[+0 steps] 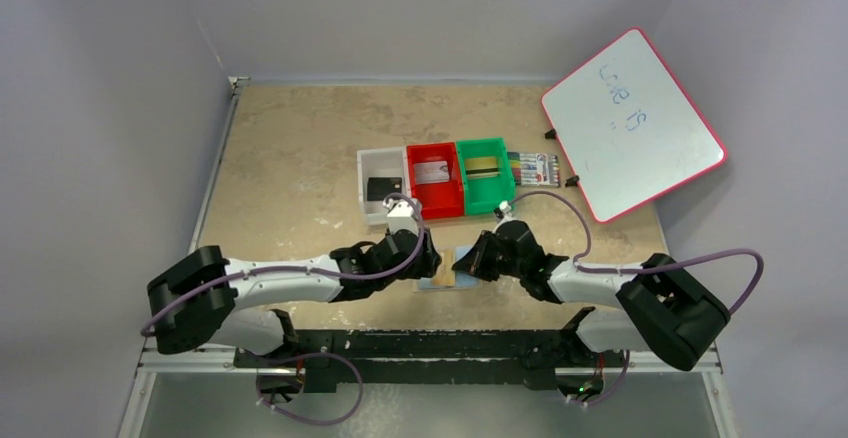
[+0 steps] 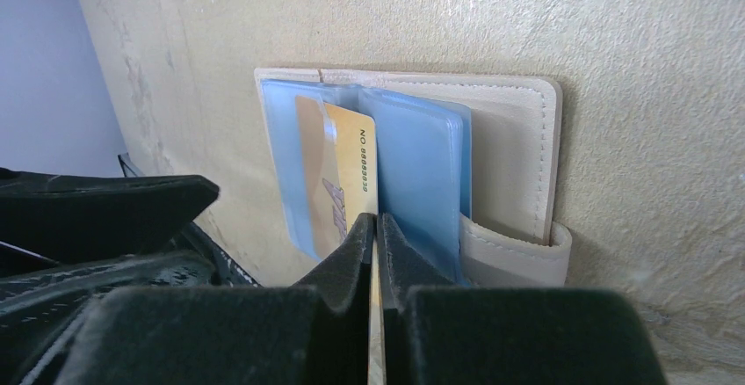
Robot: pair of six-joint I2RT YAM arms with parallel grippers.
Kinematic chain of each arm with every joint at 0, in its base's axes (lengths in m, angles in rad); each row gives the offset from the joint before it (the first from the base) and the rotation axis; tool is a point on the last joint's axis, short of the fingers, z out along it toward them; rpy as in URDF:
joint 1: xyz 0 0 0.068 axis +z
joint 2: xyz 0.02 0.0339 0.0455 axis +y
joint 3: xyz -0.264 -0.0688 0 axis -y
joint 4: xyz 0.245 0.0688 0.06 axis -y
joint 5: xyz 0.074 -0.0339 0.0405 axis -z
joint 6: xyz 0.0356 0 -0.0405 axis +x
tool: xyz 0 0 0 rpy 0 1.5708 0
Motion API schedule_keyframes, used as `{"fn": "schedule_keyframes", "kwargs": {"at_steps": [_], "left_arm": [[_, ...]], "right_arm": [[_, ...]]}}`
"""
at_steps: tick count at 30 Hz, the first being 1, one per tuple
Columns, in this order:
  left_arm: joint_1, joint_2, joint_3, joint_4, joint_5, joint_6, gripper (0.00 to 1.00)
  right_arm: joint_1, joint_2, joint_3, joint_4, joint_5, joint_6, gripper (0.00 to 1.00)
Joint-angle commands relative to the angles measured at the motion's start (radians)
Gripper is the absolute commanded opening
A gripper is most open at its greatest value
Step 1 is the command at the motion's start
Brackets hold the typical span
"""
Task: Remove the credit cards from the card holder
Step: Remove the credit card from the card holder.
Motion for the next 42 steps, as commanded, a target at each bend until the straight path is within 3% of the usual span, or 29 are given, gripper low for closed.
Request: {"fn": "schedule_keyframes", "kwargs": {"at_steps": [1, 7, 12, 23, 32, 35, 42], "left_arm": [[-0.006, 0.071, 0.034, 0.099, 0.063, 0.016, 0.45], [-0.005, 0.158, 0.020, 0.162, 0.128, 0.013, 0.44], [-0.009, 0.219, 0.035, 0.113, 0.141, 0.014, 0.41], [-0.027, 0.235, 0.003, 0.104, 0.136, -0.002, 0.33], [-0.035, 0.234, 0.008, 0.083, 0.117, -0.002, 0.30], [-0.037, 0.227, 0.010, 0.071, 0.105, -0.001, 0.30], [-0.038, 0.195, 0.014, 0.010, 0.051, 0.005, 0.30]], "right_arm": [[-0.003, 0.005, 0.011, 0.013, 0.012, -0.009, 0.02], [-0.003, -0.012, 0.017, -0.017, 0.028, -0.014, 0.03], [-0.003, -0.020, 0.020, -0.028, 0.025, -0.022, 0.05], [-0.003, -0.011, -0.010, 0.086, -0.013, 0.024, 0.21], [-0.003, -0.008, -0.053, 0.187, -0.040, 0.066, 0.11], [-0.004, -0.037, -0.051, 0.158, -0.024, 0.062, 0.04], [-0.004, -0.116, -0.041, 0.018, 0.050, 0.034, 0.03]]}}
